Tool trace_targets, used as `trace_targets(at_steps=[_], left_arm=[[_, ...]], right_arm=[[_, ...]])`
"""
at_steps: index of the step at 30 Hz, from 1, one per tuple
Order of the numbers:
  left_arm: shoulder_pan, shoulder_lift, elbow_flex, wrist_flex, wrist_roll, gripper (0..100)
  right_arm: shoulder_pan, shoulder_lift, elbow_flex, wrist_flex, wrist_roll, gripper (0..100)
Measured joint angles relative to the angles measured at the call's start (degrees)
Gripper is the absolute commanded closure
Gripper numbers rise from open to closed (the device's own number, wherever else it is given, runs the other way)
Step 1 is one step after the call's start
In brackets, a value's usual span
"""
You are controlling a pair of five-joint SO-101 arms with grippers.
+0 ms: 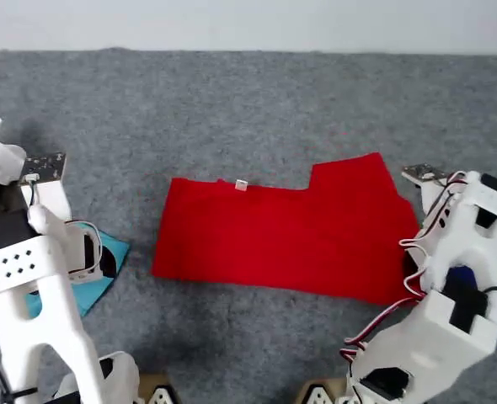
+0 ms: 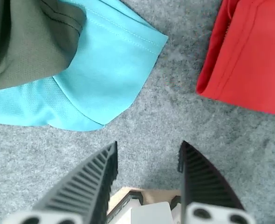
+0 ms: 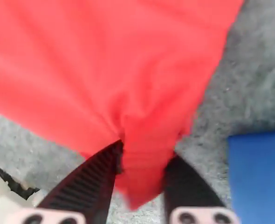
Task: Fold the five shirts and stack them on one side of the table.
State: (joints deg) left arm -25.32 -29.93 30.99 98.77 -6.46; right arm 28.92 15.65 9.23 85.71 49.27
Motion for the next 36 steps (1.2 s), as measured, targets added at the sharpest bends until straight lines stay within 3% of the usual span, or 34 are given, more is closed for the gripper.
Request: trace_targets(at_steps=[4,12,19,23,28,33,36], left_arm=[[0.0,0.0,0.0,0.0,0.0,79],[2.81,3.43,-5.54,-4.31,0.0,79],[14.07,19.08,-14.42,-4.4,5.71,79],[20.75,29.36,-17.41,-0.53,6.59,77],[21.63,40.62,-23.3,-0.09,14.51,68],[21.63,52.75,-25.58,-0.09,20.48,69],[22.07,60.04,-26.99,-0.09,20.84,76]], right_arm=[[0.0,0.0,0.0,1.76,0.79,55.6],[0.09,-7.47,-5.71,2.81,-2.11,57.9],[-6.42,-9.58,-6.07,3.87,-6.77,60.1],[-9.49,-9.58,-6.07,6.24,-7.65,60.1],[-11.78,-9.76,-6.07,7.03,-7.74,60.1],[-12.48,-9.76,-6.07,7.38,-7.74,60.1],[-12.31,-9.76,-6.07,7.38,-7.82,60.1]])
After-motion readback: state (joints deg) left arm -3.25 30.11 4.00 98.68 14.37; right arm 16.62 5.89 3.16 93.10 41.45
